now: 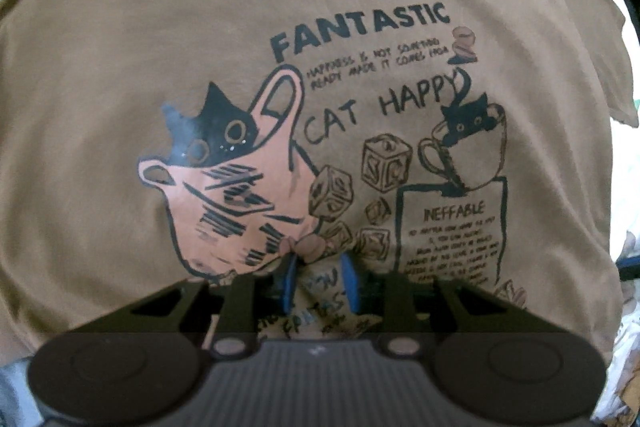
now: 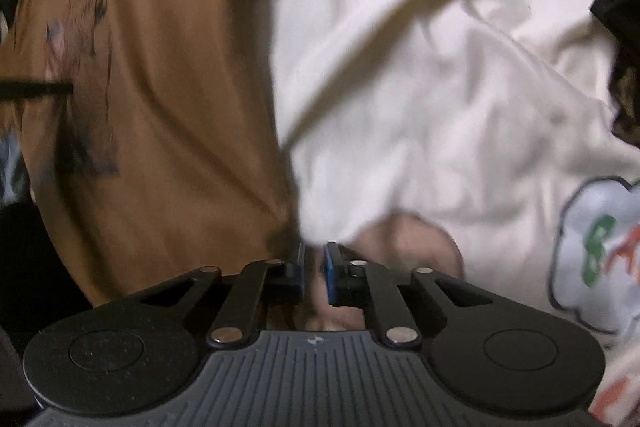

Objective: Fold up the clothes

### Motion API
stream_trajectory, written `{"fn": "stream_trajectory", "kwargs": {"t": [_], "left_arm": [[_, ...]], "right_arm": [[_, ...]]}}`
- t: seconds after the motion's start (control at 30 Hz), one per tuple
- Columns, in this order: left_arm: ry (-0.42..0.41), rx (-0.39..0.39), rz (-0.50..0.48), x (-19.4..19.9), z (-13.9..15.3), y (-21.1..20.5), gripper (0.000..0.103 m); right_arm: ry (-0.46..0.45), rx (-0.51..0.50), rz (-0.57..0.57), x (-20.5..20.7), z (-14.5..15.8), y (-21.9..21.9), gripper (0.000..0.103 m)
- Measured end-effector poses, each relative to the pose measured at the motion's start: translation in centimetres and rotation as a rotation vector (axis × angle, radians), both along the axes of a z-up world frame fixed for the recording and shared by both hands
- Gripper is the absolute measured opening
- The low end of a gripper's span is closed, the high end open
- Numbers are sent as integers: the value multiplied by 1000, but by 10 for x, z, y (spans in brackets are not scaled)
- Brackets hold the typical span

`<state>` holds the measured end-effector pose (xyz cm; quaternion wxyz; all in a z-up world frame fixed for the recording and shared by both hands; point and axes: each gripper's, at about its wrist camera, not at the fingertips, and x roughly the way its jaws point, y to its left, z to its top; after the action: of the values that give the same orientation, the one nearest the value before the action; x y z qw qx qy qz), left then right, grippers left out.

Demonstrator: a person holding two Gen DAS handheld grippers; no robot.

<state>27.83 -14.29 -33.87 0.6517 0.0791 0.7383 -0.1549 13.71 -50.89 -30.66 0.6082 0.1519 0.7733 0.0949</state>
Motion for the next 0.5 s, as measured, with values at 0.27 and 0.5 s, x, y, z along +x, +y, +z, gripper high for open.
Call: {"fn": "stream_trajectory", "kwargs": {"t": [0.27,0.5], "left_arm": [[12,134,60,-11,-4,-13,29],[4,234,308,-3,80,6,40]], "right_arm": [[-294,237,-77,44,19,-4,26],[-353,454,214,78,14,4,27]]}}
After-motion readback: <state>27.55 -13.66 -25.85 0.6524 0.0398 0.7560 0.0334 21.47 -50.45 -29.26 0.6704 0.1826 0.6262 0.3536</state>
